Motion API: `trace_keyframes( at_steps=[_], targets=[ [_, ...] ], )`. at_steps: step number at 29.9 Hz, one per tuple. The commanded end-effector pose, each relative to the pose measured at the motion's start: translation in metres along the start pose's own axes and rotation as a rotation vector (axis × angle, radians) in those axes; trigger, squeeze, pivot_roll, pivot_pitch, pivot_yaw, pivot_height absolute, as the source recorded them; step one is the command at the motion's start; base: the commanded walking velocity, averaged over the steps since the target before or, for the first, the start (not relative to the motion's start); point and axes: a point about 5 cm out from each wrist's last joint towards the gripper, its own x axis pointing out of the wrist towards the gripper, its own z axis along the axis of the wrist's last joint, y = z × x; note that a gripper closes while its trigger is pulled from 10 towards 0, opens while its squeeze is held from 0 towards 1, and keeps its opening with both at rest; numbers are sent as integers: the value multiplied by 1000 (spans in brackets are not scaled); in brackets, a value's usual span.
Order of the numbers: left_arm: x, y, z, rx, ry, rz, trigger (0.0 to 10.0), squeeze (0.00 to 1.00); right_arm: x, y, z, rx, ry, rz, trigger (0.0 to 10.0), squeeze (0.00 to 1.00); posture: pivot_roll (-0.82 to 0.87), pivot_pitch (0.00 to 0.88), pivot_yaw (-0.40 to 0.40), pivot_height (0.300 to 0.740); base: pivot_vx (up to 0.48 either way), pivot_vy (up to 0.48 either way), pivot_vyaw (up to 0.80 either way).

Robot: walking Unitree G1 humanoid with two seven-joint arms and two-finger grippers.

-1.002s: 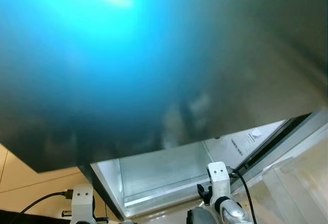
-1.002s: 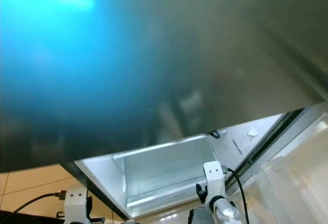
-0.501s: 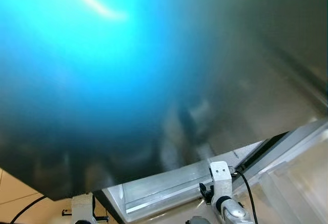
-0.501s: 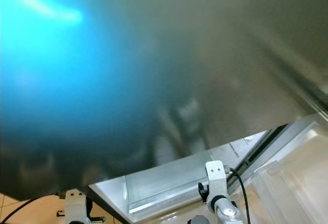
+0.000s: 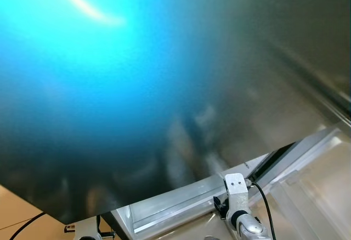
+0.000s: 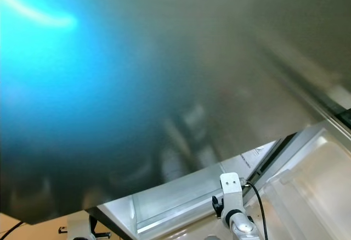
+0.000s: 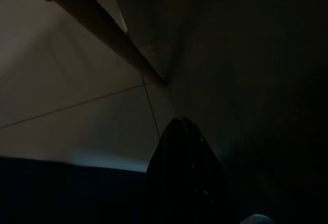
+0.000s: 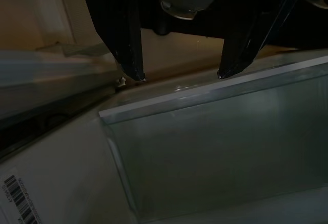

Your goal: Restocking fridge

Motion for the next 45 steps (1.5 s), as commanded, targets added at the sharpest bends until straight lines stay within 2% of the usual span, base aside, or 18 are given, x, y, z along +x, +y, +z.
trace_keyframes(
  at_steps=[1,8,12,29,45],
  targets=[
    [-3,4,-6,14,36,-6,10000,0,-2,0,-6,-3,18,-3,10000,0,-72,111,-33,667,0,0,0],
    [-5,14,-12,11,79,1,10000,0,-2,0,-7,-1,20,-4,10000,0,-72,111,-32,667,0,0,0],
    [-5,15,-12,10,83,2,10000,0,-2,0,-7,-1,22,-4,10000,0,-71,113,-32,667,-127,0,0],
    [-2,7,-9,12,63,-9,10000,0,-2,0,-7,-7,25,1,10000,0,-71,109,-35,667,-281,0,0],
    [-3,1,-2,19,-14,-23,10000,0,-3,1,-8,-19,30,10,10000,0,-71,95,-42,667,-286,0,0]
  ],
)
